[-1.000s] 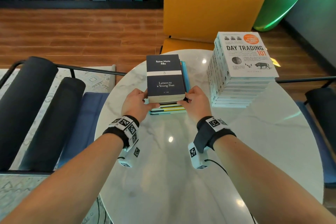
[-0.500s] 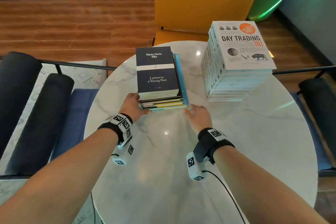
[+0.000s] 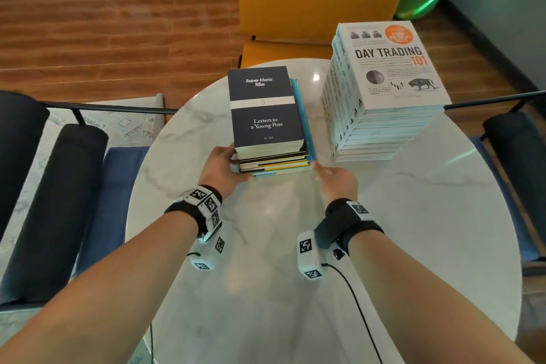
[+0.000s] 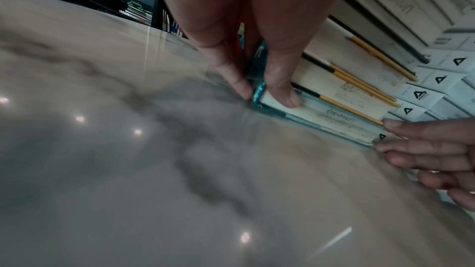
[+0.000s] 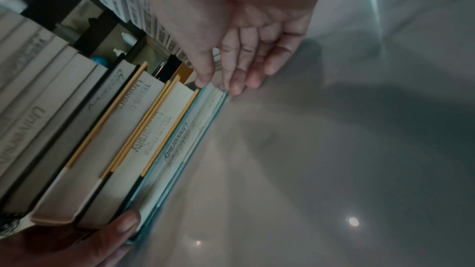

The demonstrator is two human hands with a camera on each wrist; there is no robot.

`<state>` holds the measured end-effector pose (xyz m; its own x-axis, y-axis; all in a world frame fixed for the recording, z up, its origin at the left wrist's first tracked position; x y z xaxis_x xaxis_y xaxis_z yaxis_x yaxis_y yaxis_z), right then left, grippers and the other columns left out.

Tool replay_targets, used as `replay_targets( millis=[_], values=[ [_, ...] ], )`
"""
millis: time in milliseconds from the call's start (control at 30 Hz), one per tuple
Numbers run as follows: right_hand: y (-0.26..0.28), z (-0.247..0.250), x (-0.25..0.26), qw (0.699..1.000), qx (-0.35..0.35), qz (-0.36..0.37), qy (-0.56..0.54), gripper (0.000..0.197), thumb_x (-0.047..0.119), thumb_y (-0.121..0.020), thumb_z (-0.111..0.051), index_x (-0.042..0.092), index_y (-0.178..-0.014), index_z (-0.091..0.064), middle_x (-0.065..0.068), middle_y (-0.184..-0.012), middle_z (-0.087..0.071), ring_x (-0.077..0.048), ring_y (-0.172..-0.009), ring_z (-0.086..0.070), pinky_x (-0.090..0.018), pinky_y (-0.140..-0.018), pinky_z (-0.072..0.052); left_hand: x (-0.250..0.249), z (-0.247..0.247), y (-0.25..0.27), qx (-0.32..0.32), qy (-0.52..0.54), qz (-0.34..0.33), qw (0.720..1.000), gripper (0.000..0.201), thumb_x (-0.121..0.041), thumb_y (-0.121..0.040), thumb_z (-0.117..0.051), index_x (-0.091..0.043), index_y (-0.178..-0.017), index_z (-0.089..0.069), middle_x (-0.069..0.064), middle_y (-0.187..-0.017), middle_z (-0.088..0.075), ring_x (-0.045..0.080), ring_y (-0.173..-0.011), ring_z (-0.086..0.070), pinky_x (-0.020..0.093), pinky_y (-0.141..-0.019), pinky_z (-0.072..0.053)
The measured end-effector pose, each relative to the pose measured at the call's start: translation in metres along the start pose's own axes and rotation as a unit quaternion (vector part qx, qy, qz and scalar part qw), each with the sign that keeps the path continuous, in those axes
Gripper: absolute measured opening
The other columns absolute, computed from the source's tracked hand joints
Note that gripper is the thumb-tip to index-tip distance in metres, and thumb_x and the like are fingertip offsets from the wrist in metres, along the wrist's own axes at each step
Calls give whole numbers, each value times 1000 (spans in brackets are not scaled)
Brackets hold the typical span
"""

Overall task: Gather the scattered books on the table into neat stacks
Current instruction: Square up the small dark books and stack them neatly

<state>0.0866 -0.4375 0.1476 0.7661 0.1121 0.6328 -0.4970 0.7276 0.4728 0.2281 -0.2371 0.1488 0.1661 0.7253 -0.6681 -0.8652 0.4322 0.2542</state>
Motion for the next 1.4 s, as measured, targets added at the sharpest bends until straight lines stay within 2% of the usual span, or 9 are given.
replay_targets(
  millis=[67,167,300,467,667,900,1033,1167,1400],
  values=[
    [-5,6,-4,1000,-10,-9,-20,48,58,-85,-57,16,-63,-64,-5,-71,-64,-23,-70,-57,-27,-66,-38,-6,-5,-2,2,2,-7,1000,67,-18,-69,-85,-14,-130,-57,8,-123,-50,12,-94,-51,19,-92,-39],
    [-7,11,-5,998,-26,-19,-45,47,57,-85,-58,16,-63,-64,-5,-71,-64,-22,-68,-57,-27,-68,-38,-13,-10,-6,7,2,-14,1000,69,-20,-70,-85,-15,-133,-56,7,-125,-49,11,-96,-52,18,-91,-38],
    [-10,17,-10,997,-39,-21,-63,50,57,-87,-56,11,-80,-74,-5,-78,-68,-17,-66,-55,-26,-70,-37,-19,-18,-11,15,-3,-23,1000,69,-22,-70,-84,-12,-132,-55,8,-126,-49,10,-94,-51,18,-89,-38],
    [-18,22,-14,997,-58,-14,-56,58,56,-87,-55,1,-84,-73,-14,-88,-73,-28,-78,-63,-26,-70,-37,-25,-27,-17,23,0,-24,999,71,-23,-71,-84,-10,-134,-54,8,-128,-48,19,-105,-61,20,-92,-41],
    [-23,21,-17,996,-53,11,-66,53,52,-90,-54,3,-87,-73,-12,-90,-72,-27,-85,-63,-26,-73,-37,-30,-26,-22,21,-11,-35,999,70,-21,-73,-82,-13,-136,-53,8,-129,-49,9,-97,-50,19,-91,-39],
    [-23,22,-17,995,-48,32,-87,46,48,-91,-55,5,-89,-73,-9,-90,-72,-23,-82,-62,-25,-71,-37,-34,-24,-23,17,-17,-32,999,65,-22,-73,-82,-13,-132,-55,10,-131,-48,14,-103,-54,23,-94,-41],
    [-25,23,-17,995,-48,22,-90,48,48,-89,-58,3,-88,-73,-11,-90,-73,-21,-76,-61,-25,-62,-36,-34,-24,-24,18,-14,-28,999,62,-21,-74,-82,-12,-131,-57,9,-132,-48,18,-107,-56,25,-96,-41],
    [-27,23,-18,994,-36,20,-101,47,50,-88,-58,5,-90,-74,-7,-88,-71,-20,-77,-60,-25,-66,-37,-32,-25,-25,19,1,-31,999,60,-20,-74,-82,-13,-129,-58,9,-131,-48,15,-102,-55,27,-97,-43],
    [-32,42,-29,996,-15,46,-74,31,36,-86,-62,7,-89,-71,-11,-85,-72,-29,-81,-67,-41,-84,-56,-33,-38,-13,17,21,-6,1000,61,-28,-67,-85,-18,-121,-57,9,-127,-49,25,-113,-56,43,-102,-47]
  ],
)
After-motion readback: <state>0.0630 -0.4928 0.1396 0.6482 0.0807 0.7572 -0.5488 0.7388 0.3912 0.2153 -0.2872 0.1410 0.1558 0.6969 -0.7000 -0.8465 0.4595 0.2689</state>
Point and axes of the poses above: each hand's wrist, its own y-axis away from the middle knuckle, its own z-axis out of the back of the hand, x = y × z, the point moved 2 cm from there along -y, towards the middle knuckle
